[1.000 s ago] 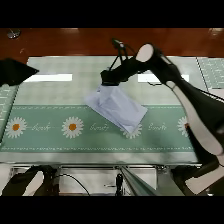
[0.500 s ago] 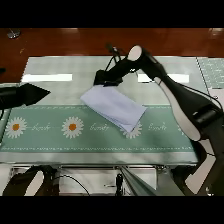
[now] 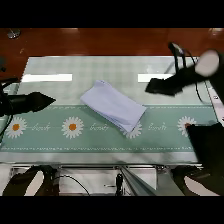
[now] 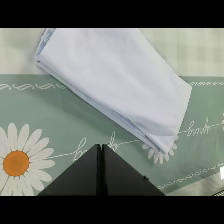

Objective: Fold the shirts.

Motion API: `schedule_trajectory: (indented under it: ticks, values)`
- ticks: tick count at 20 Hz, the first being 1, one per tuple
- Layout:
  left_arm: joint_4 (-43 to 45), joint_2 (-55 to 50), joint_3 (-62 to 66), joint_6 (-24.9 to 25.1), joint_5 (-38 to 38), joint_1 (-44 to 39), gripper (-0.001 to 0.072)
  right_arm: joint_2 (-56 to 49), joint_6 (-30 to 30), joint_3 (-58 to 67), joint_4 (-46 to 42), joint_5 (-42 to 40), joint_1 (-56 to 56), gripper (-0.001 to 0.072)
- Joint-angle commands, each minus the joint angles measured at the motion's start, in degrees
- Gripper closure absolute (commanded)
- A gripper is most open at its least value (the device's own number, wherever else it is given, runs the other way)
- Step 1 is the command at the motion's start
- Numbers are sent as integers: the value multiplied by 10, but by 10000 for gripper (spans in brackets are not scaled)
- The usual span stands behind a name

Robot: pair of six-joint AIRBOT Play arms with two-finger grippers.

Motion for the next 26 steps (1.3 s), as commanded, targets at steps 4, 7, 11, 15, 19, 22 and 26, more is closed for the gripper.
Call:
schedule_trajectory:
  ticks: [4,7,11,15,19,22,26]
  values:
    - [0,-1,-3,-1,18,-15,688,181,64,-426,302,-358,-2,89]
    - [0,-1,-3,-2,28,-33,688,99,-22,-393,362,-358,41,89]
    - [0,-1,-3,-7,30,-58,688,-43,-59,-308,361,-309,46,89]
    - [0,-1,-3,-7,30,-77,688,-145,-90,-240,402,-255,71,253]
    - [0,-1,-3,-7,33,-83,687,-162,-200,-148,419,-216,98,693]
    - [0,-1,-3,-7,34,-83,687,-148,-208,-15,355,-145,70,694]
    - [0,-1,-3,-7,34,-83,687,-132,-154,193,238,5,0,694]
